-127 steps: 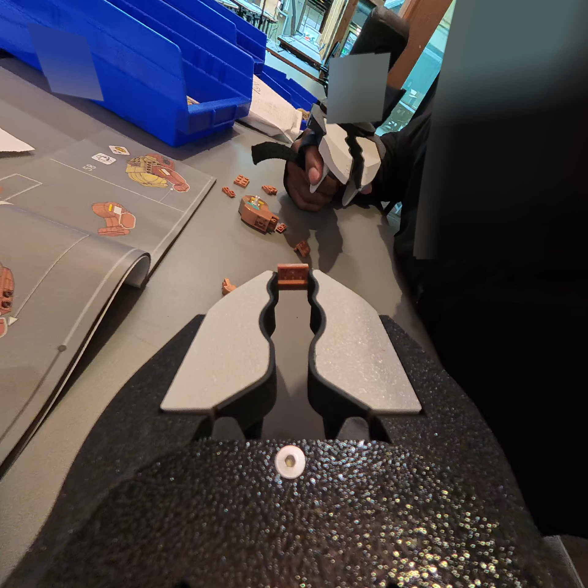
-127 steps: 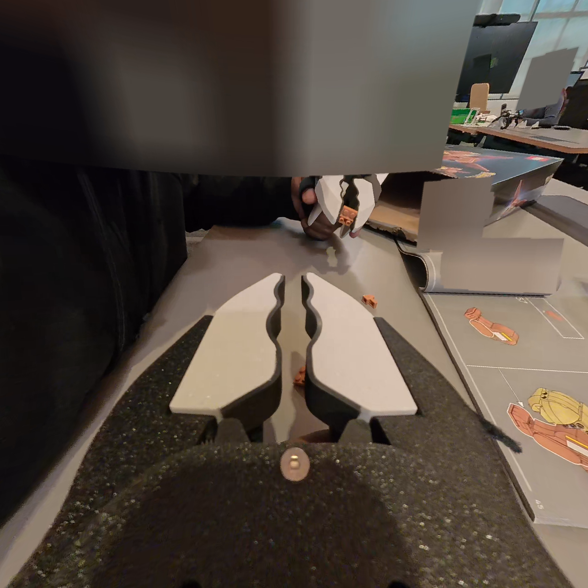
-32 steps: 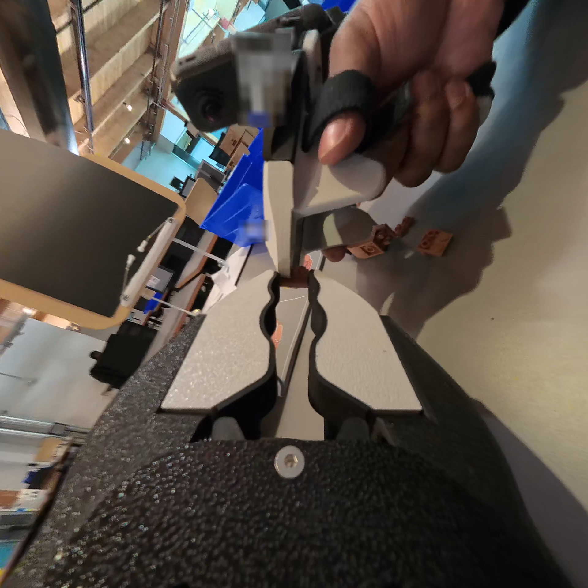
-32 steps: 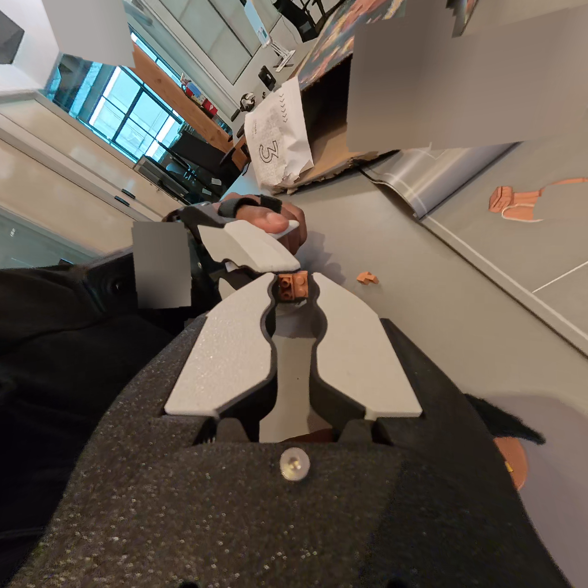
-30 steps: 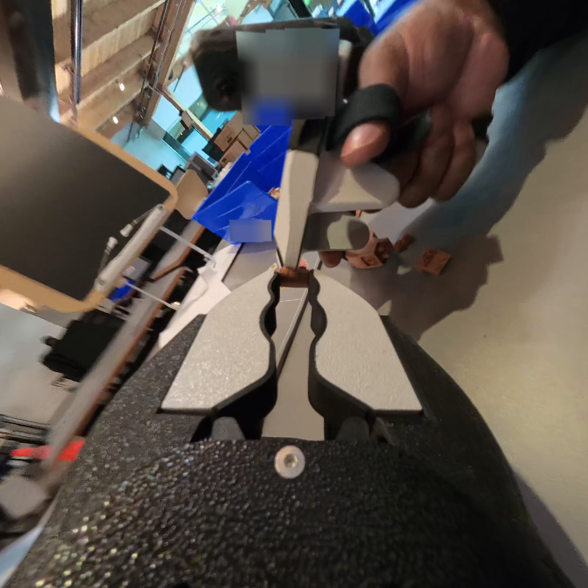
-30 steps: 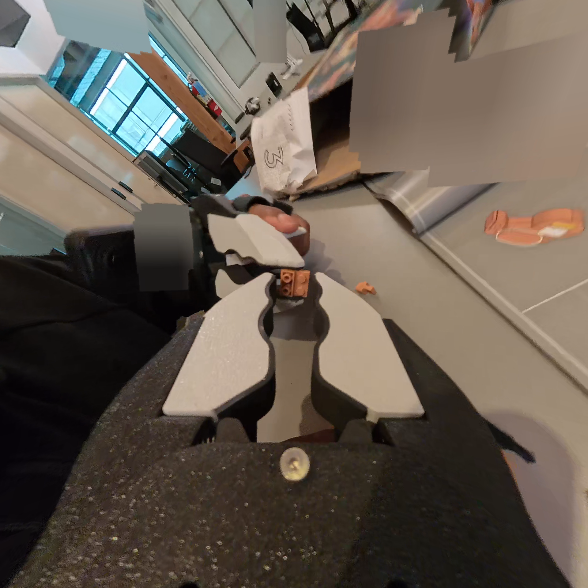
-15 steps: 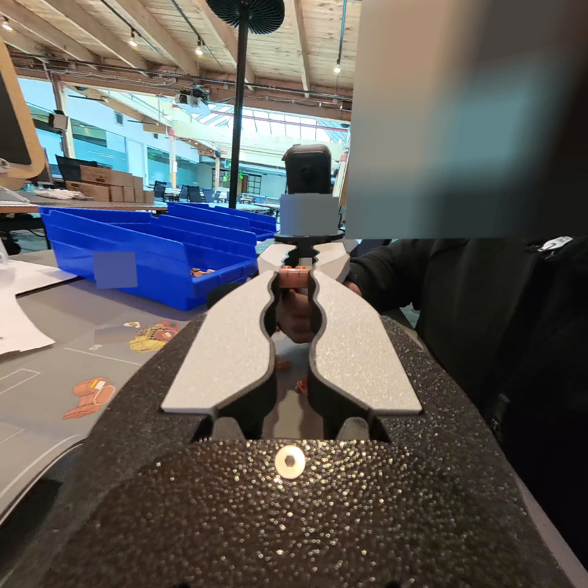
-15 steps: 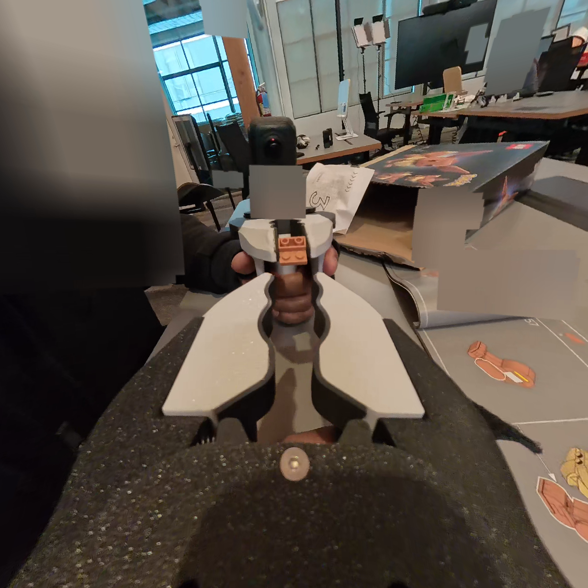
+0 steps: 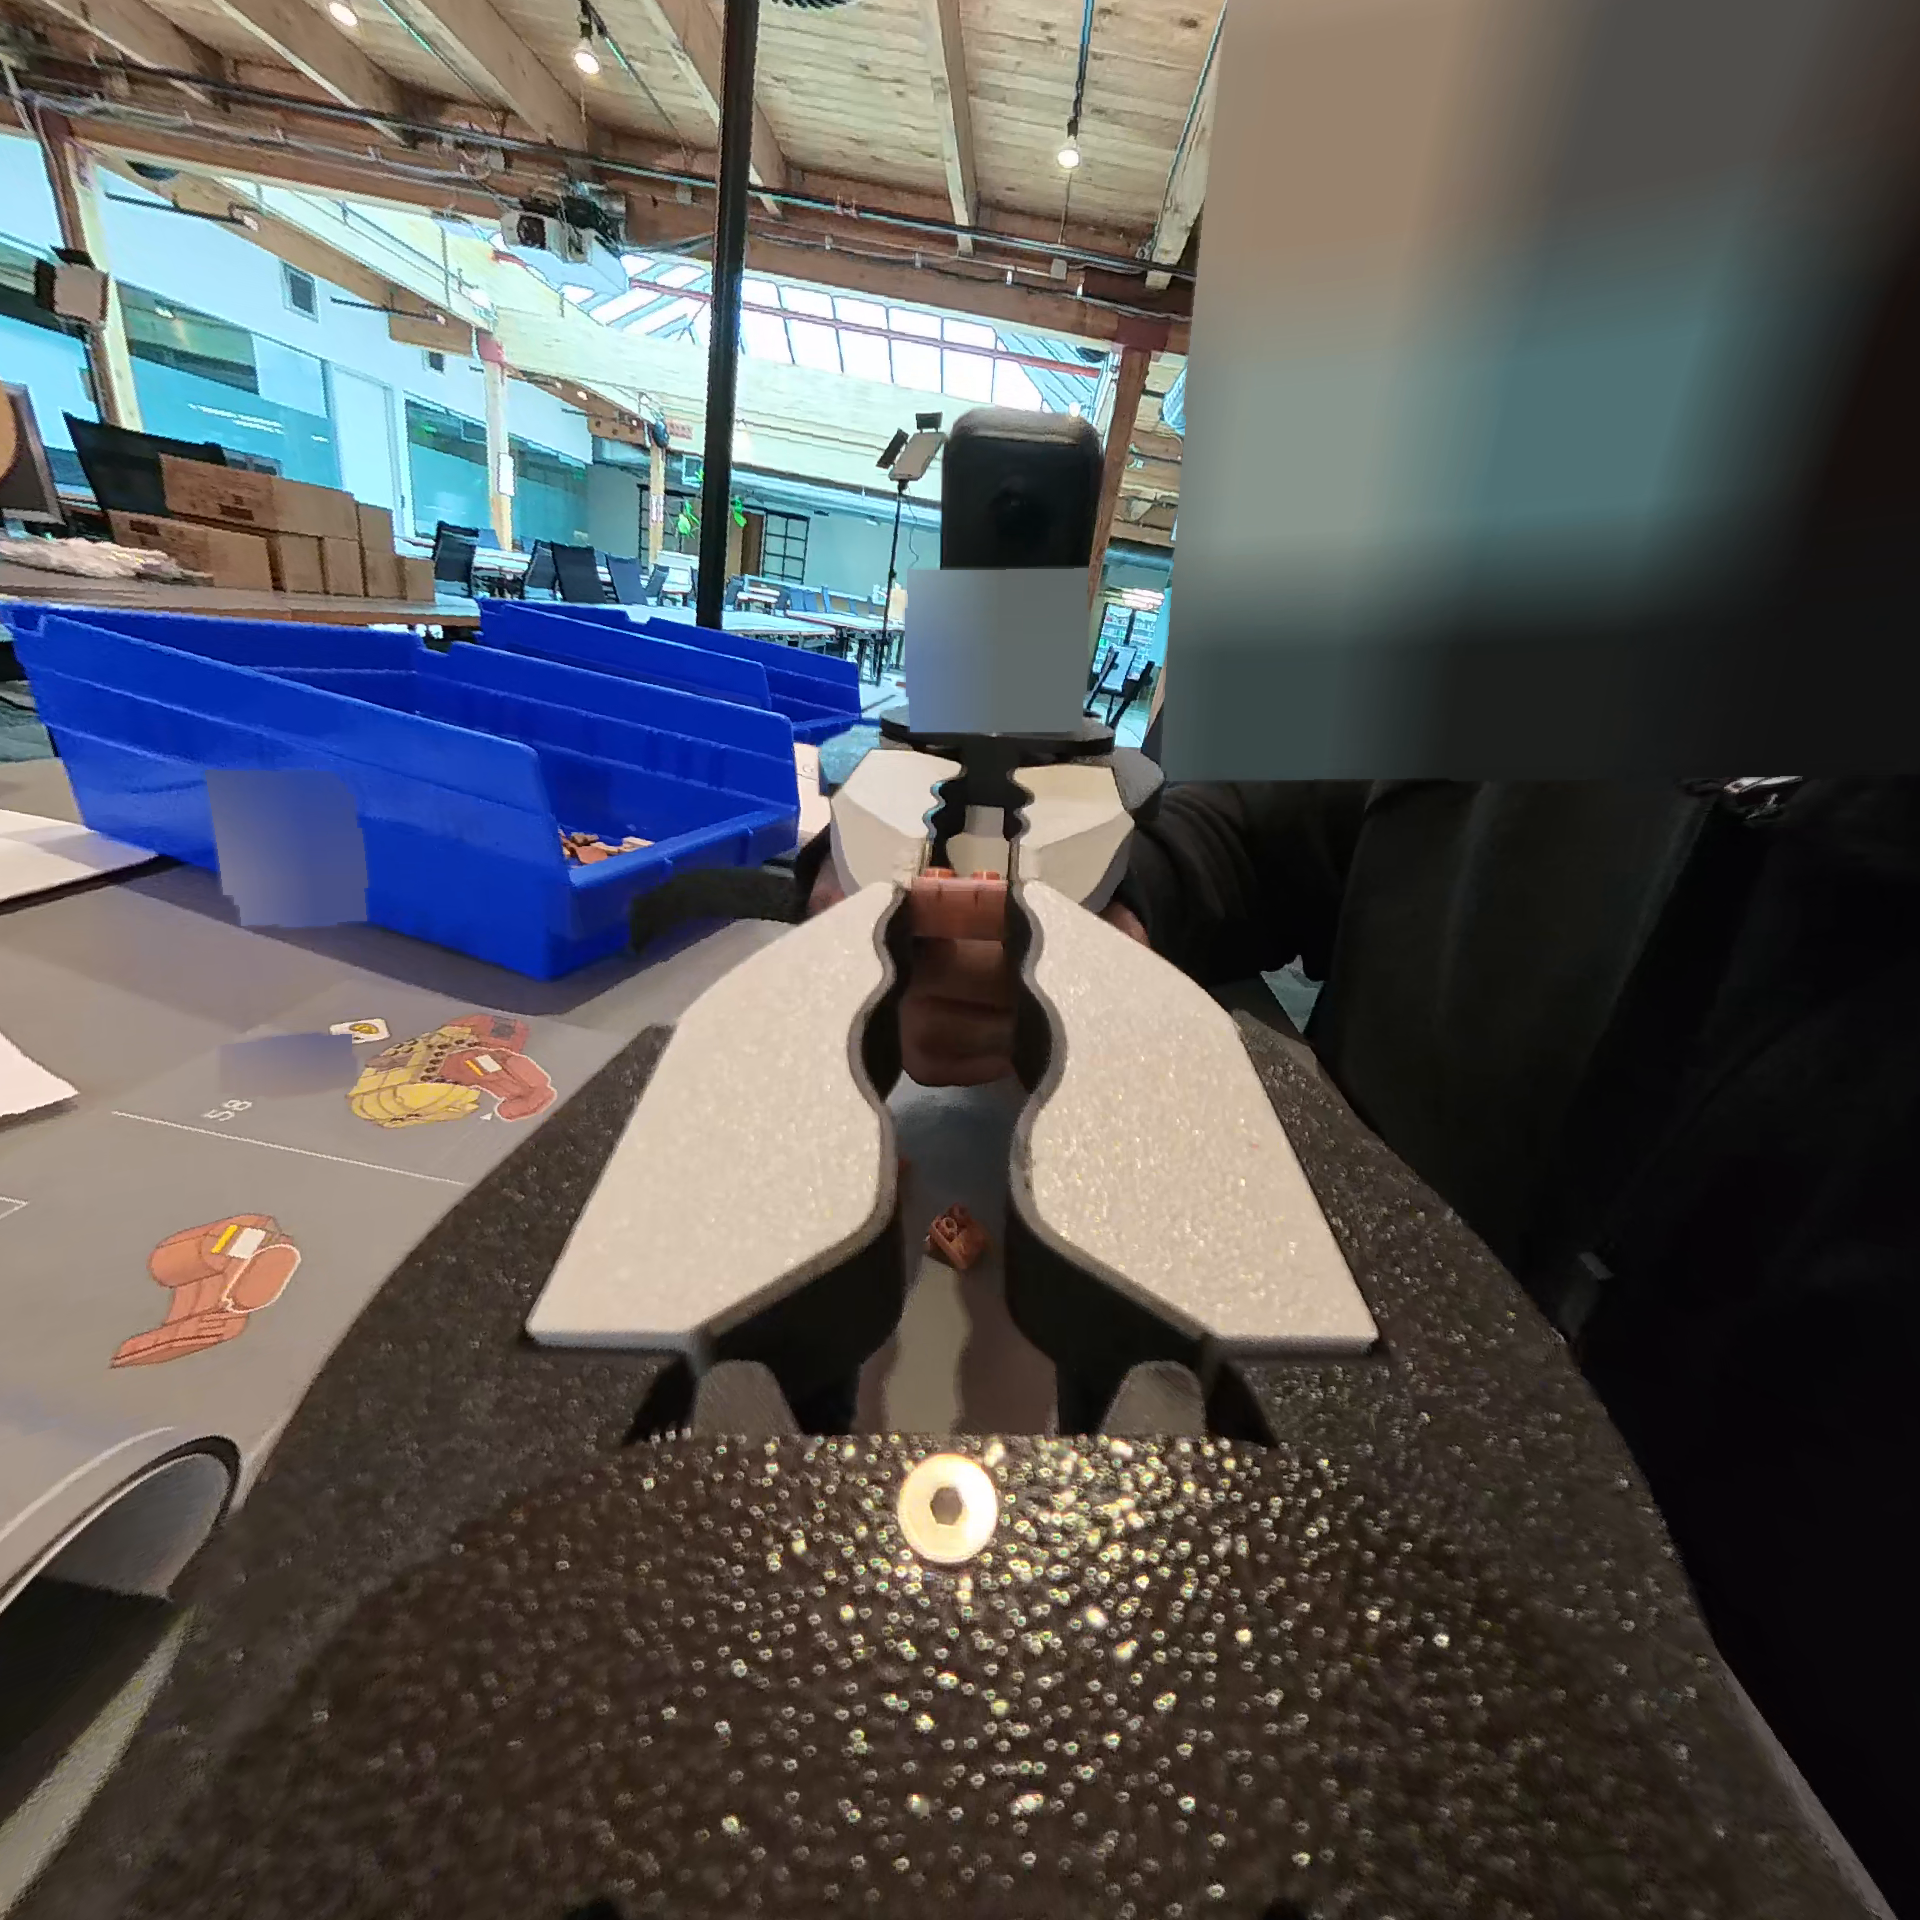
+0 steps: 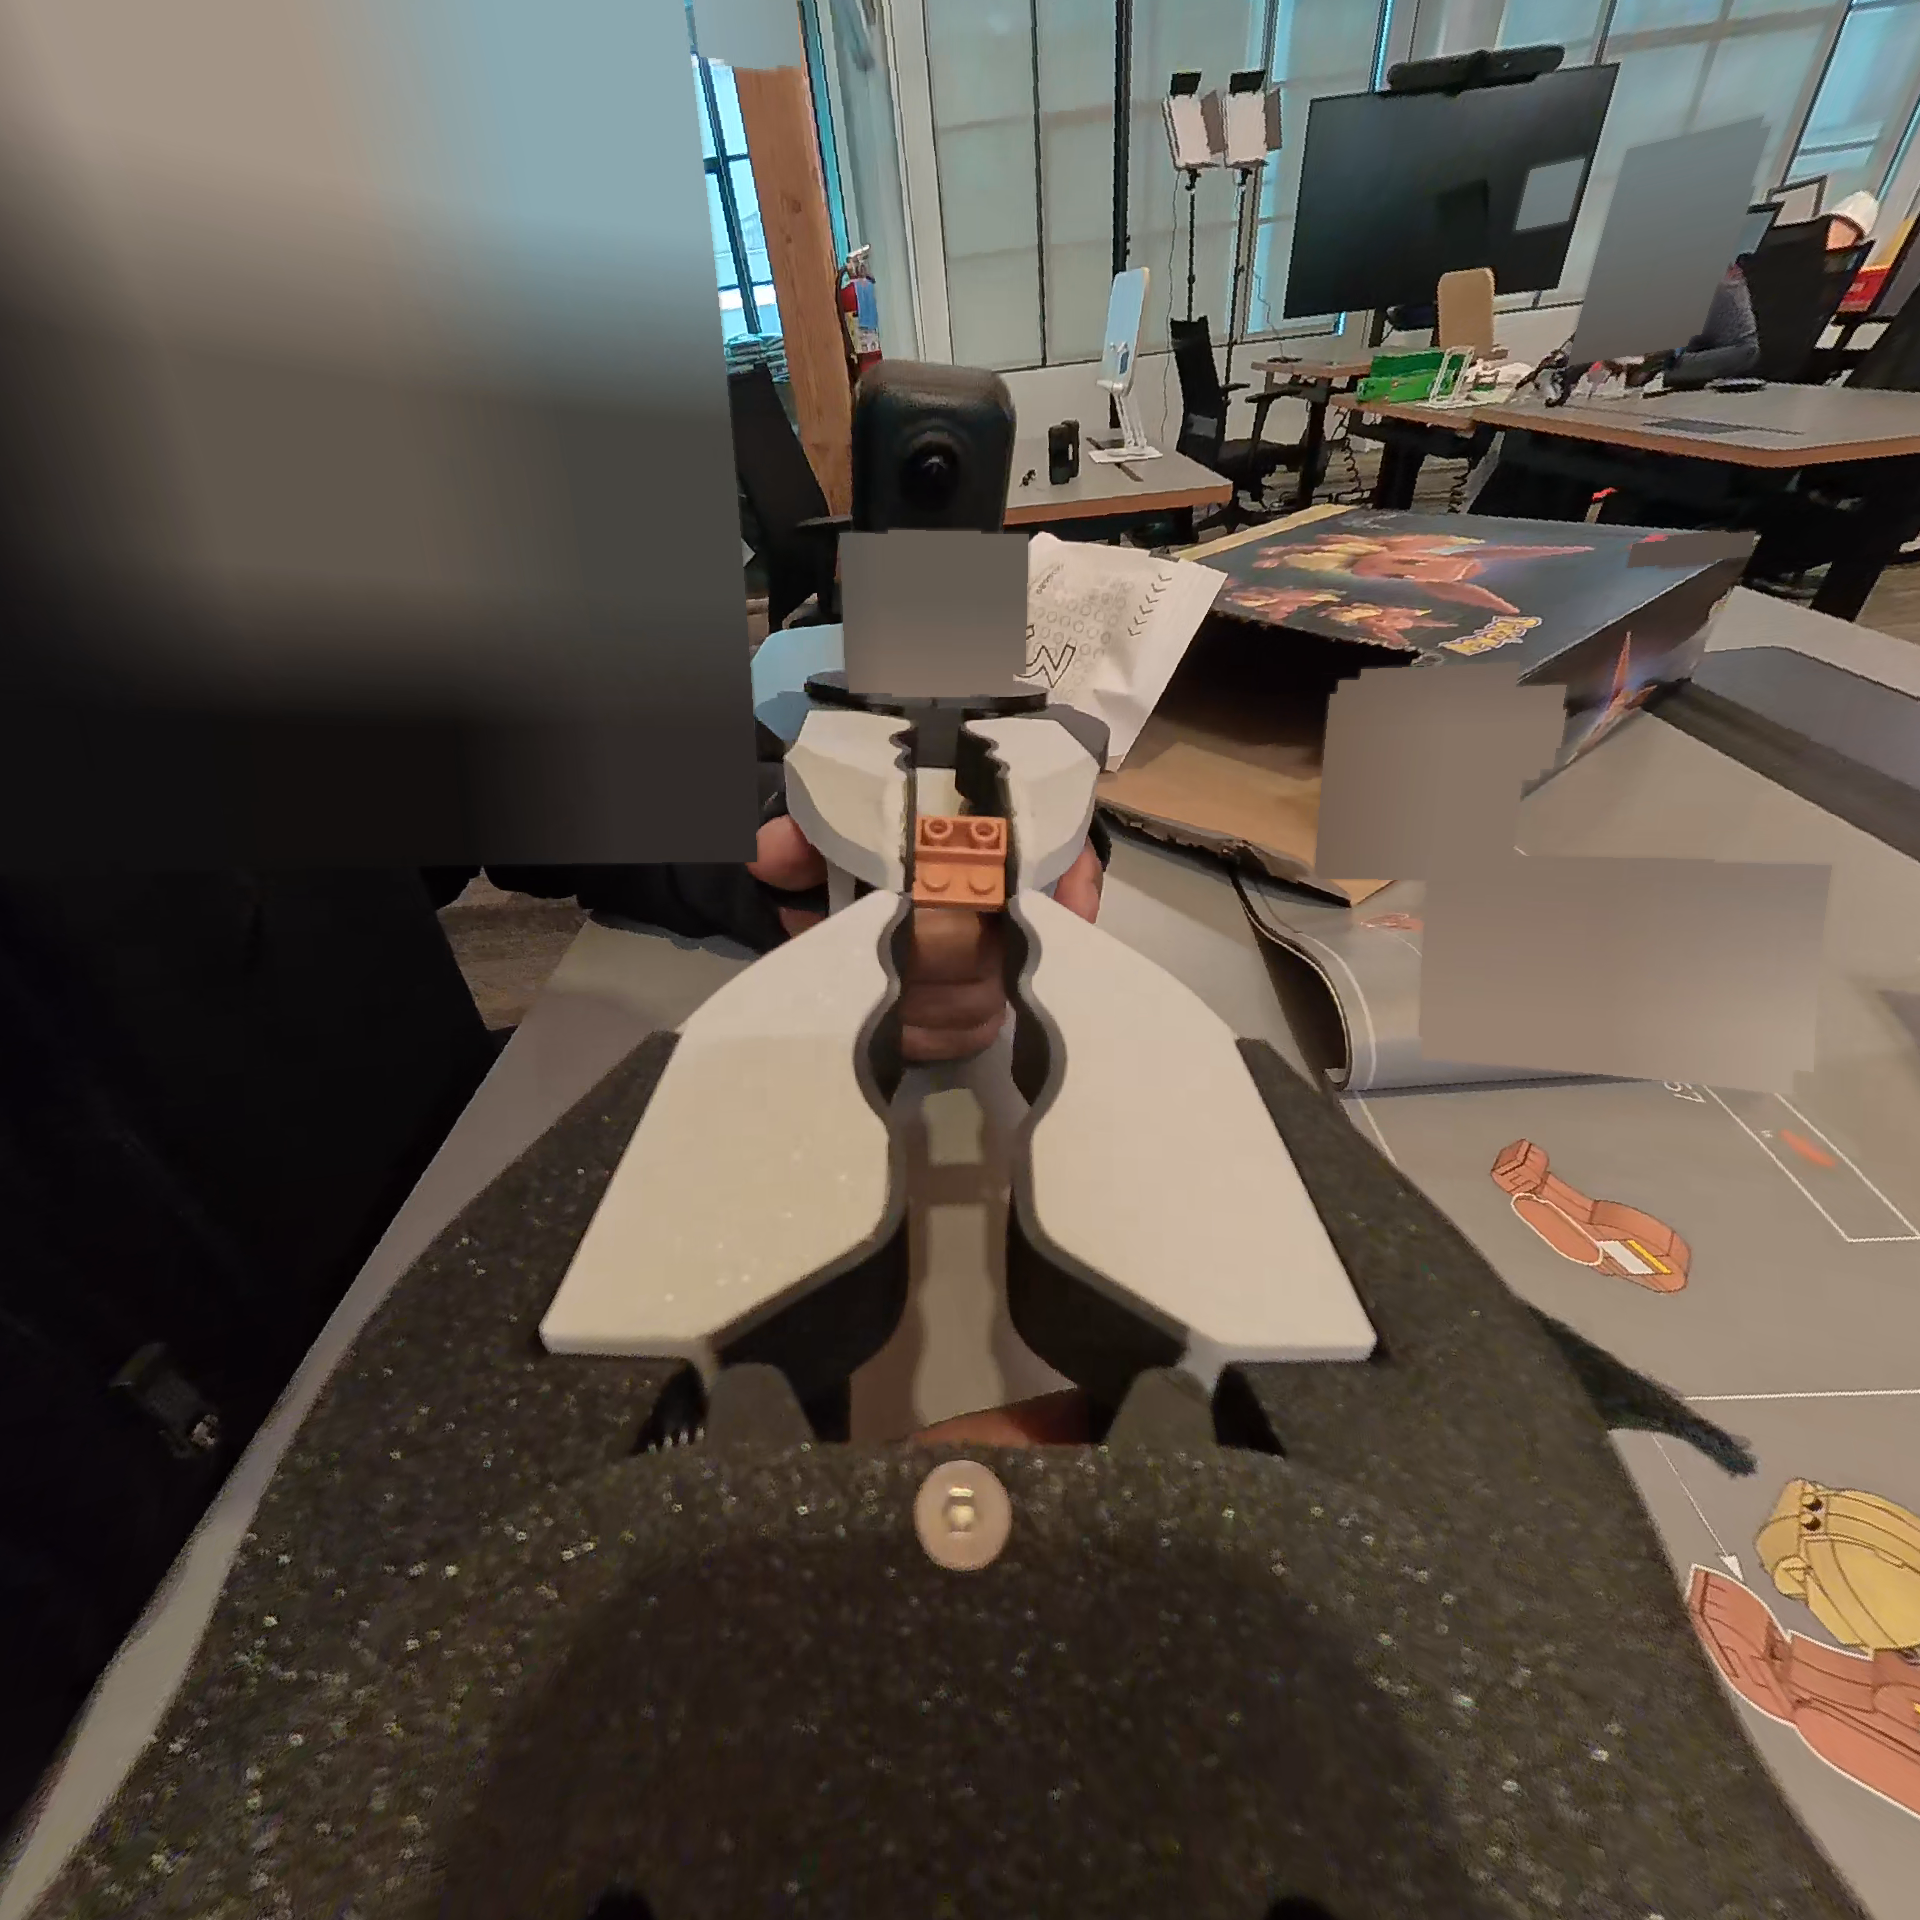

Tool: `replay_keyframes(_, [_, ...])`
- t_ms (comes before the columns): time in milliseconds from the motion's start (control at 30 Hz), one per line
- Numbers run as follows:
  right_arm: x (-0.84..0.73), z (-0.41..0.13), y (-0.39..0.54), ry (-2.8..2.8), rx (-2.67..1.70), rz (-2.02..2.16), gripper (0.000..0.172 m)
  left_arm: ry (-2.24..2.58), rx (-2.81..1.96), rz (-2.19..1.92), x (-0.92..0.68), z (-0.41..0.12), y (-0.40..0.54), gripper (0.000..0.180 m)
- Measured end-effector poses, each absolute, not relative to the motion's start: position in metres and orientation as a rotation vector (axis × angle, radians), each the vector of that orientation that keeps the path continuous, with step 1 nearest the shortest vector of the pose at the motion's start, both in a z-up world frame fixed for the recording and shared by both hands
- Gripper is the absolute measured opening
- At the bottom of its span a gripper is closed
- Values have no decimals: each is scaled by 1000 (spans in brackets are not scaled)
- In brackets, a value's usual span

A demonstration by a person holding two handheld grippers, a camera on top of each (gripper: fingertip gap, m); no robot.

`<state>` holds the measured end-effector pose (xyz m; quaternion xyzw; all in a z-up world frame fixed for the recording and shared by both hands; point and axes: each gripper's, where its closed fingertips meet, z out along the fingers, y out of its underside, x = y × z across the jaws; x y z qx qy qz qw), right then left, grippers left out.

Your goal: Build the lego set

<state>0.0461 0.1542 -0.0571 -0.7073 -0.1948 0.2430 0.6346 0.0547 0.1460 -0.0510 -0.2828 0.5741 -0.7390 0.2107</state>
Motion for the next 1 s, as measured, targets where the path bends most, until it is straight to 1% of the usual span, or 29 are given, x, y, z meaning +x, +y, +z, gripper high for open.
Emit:
replay_keyframes(267, [44,-64,150,-485,-1653,604,15,1716,-774,-1997,51,-59,143,16])
replay_keyframes(433, [45,-67,148,-515,-1681,594,15,1818,-711,-1844,47,-69,142,21])
replay_keyframes(633, [43,-78,145,-601,-1747,542,15,1852,-712,-1765,47,-71,145,25])
replay_keyframes(767, [41,-85,144,-652,-1777,506,15,1912,-735,-1730,47,-79,144,24])
replay_keyframes(900, [39,-88,142,-677,-1795,503,15,1976,-694,-1664,44,-87,138,16])
replay_keyframes(1000, [38,-89,140,-713,-1795,492,15,1985,-666,-1648,43,-88,136,16])
